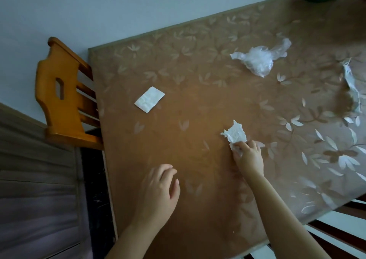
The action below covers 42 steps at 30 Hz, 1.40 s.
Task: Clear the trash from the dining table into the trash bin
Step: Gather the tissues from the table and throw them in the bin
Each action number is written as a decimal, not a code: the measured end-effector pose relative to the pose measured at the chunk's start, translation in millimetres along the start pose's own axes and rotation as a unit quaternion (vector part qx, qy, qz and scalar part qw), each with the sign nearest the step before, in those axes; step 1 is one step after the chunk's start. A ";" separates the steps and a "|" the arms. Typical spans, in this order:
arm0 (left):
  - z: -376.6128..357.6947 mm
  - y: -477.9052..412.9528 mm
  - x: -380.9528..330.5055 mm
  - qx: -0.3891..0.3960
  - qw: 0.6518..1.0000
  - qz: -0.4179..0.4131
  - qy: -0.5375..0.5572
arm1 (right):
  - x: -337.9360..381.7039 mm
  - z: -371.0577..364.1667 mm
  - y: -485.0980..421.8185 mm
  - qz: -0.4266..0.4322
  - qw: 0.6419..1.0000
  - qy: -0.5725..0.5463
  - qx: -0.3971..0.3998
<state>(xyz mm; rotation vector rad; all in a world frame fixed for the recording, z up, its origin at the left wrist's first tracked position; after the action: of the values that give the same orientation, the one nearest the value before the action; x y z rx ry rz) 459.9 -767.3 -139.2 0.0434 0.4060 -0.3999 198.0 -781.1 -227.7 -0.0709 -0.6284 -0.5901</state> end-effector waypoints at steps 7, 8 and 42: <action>-0.2 15.6 10.7 0.010 1.000 -0.028 -0.002 | 2.4 -13.2 45.1 -0.002 1.000 -0.016 0.023; 0.4 18.0 12.4 0.008 1.000 -0.030 0.001 | 3.2 -15.2 53.4 -0.004 0.999 -0.016 0.030; 130.6 -9.9 255.2 -0.035 0.982 -0.149 0.107 | 306.7 -92.0 171.2 -0.008 0.992 -0.072 -0.100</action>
<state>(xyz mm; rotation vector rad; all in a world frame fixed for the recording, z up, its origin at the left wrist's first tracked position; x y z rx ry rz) 720.0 -886.5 -119.0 -0.0441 0.6430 -0.6797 539.3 -812.8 -107.7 -0.2992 -0.7088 -0.6658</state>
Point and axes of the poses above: each hand's wrist, its own y-axis away from the middle knuckle, its own z-axis out of the back of the hand, x = y × z, the point moved 2 cm from there along -y, towards the middle knuckle, and after that the axes turned 2 degrees about -y, right-handed, at the moved point
